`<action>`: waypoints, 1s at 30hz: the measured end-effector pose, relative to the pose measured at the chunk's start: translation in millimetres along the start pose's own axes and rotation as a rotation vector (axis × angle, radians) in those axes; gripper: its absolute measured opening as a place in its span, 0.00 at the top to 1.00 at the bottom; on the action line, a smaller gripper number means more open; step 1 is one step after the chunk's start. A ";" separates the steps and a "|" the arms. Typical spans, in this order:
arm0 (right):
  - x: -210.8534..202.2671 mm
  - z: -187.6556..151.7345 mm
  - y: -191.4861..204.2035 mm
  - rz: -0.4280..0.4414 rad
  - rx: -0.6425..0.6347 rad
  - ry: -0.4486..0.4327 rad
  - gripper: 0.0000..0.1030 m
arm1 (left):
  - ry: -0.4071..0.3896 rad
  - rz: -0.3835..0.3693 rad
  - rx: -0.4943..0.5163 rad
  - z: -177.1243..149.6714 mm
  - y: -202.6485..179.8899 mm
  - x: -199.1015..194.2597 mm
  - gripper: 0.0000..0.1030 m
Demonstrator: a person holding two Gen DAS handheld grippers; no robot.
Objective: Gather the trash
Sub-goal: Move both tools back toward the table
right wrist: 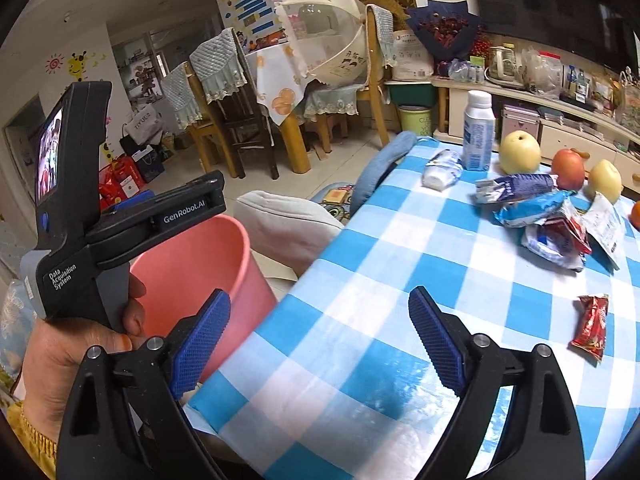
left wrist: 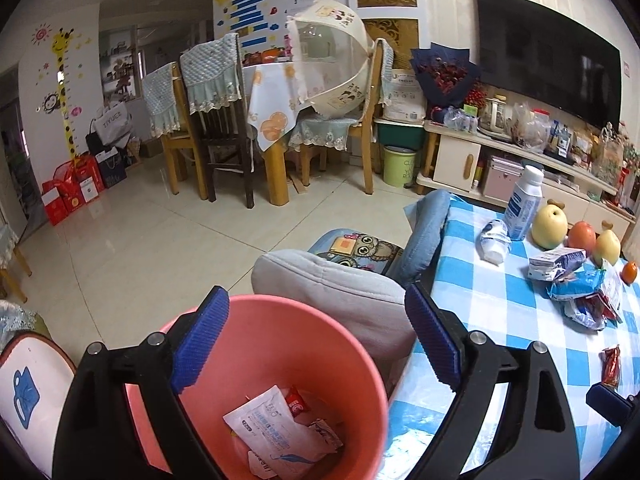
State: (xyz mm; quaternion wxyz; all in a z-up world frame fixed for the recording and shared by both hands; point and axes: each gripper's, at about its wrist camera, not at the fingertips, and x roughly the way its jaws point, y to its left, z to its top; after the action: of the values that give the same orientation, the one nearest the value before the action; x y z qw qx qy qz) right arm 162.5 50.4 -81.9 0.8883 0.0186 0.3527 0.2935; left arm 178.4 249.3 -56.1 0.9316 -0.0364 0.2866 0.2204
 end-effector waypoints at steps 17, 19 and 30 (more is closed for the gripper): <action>-16.9 -15.4 -52.4 -0.031 0.033 0.009 0.13 | -0.001 -0.031 0.161 -3.8 -69.4 -2.9 0.10; -20.0 -17.2 -59.0 -0.033 0.039 0.006 0.13 | 0.003 -0.042 0.173 -4.5 -77.6 -2.4 0.10; -40.9 -20.6 -112.1 -0.076 0.091 -0.015 0.13 | 0.029 -0.144 0.169 -4.1 -115.9 6.1 0.10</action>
State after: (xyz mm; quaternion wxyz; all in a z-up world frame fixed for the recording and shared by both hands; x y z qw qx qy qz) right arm 182.7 -67.8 -99.1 0.8997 0.0477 0.3593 0.2430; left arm 230.8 146.6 -69.7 0.9405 0.0186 0.3144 0.1276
